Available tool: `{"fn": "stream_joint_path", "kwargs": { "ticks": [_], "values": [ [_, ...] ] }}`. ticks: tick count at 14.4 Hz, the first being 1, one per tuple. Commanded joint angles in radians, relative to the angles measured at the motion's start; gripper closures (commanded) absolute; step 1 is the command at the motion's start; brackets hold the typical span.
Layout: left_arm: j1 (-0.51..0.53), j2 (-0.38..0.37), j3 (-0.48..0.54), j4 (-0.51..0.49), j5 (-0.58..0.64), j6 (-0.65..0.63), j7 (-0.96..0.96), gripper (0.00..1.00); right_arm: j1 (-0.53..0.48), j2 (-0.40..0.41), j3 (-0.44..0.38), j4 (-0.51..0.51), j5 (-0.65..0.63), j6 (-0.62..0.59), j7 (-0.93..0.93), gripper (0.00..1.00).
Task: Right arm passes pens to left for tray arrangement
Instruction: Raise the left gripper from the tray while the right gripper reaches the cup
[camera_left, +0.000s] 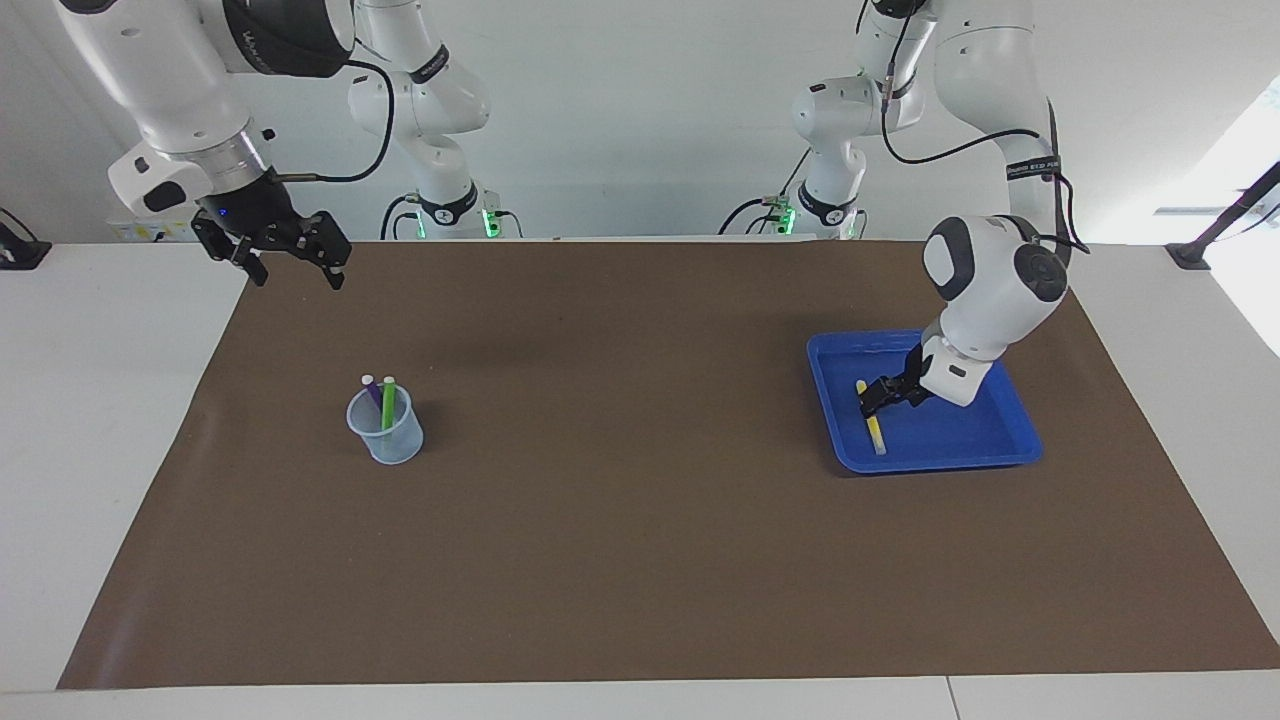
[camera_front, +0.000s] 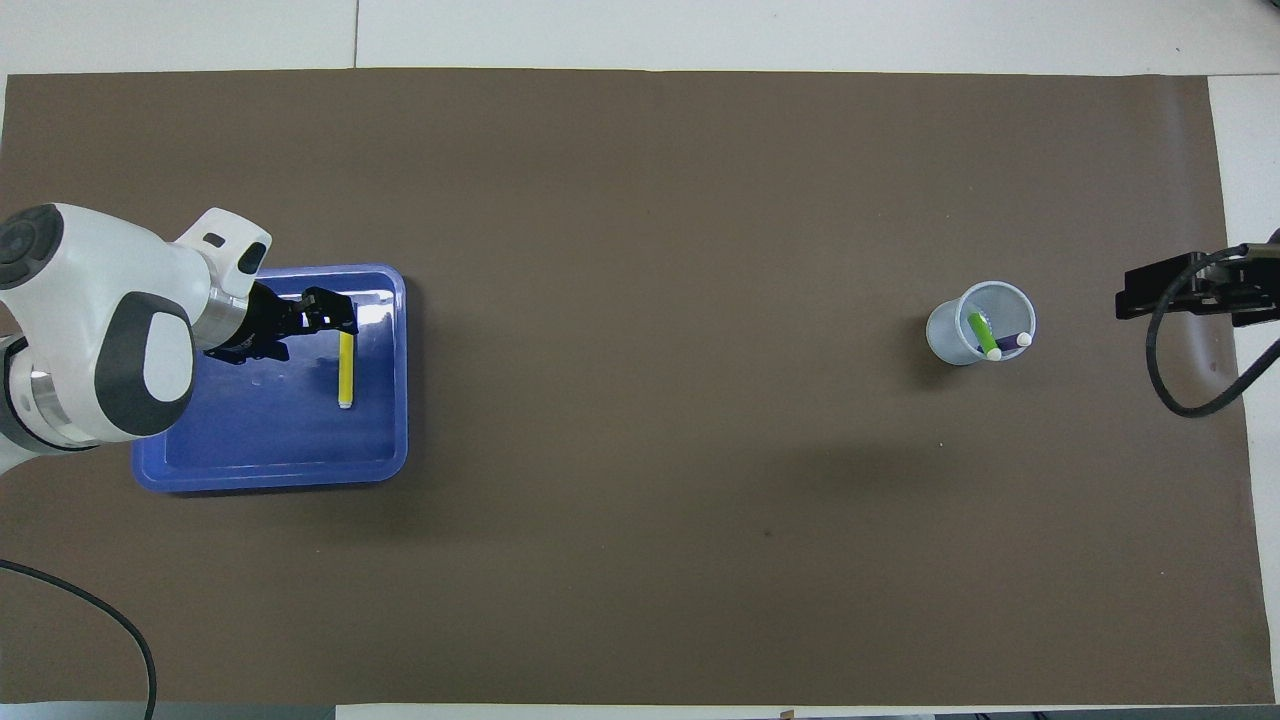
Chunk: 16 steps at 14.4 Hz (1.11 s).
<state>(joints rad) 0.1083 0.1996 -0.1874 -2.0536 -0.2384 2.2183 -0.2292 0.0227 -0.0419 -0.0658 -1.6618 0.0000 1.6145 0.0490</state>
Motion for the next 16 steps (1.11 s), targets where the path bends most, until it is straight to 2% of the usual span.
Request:
{"fn": "stream_joint_path", "kwargs": {
  "ticks": [1, 6, 11, 14, 16],
  "values": [
    [0.057, 0.003, -0.004, 0.035, -0.151, 0.006, -0.087, 0.0, 0.002, 0.004, 0.0, 0.013, -0.022, -0.001, -0.014, 0.0],
    [0.111, 0.0, -0.004, 0.072, -0.395, 0.063, -0.263, 0.0, 0.002, 0.004, 0.0, 0.011, -0.023, 0.001, -0.012, 0.0],
    [0.114, 0.001, -0.004, 0.102, -0.457, 0.101, -0.416, 0.0, 0.003, -0.001, 0.0, -0.001, -0.025, -0.001, -0.012, 0.0],
    [0.113, 0.0, -0.006, 0.121, -0.457, 0.121, -0.469, 0.0, 0.003, -0.054, 0.0, -0.14, -0.025, 0.1, -0.012, 0.0],
    [0.1, -0.005, -0.006, 0.167, -0.455, 0.109, -0.543, 0.0, 0.003, -0.068, 0.0, -0.205, -0.025, 0.162, -0.014, 0.0]
  ]
}}
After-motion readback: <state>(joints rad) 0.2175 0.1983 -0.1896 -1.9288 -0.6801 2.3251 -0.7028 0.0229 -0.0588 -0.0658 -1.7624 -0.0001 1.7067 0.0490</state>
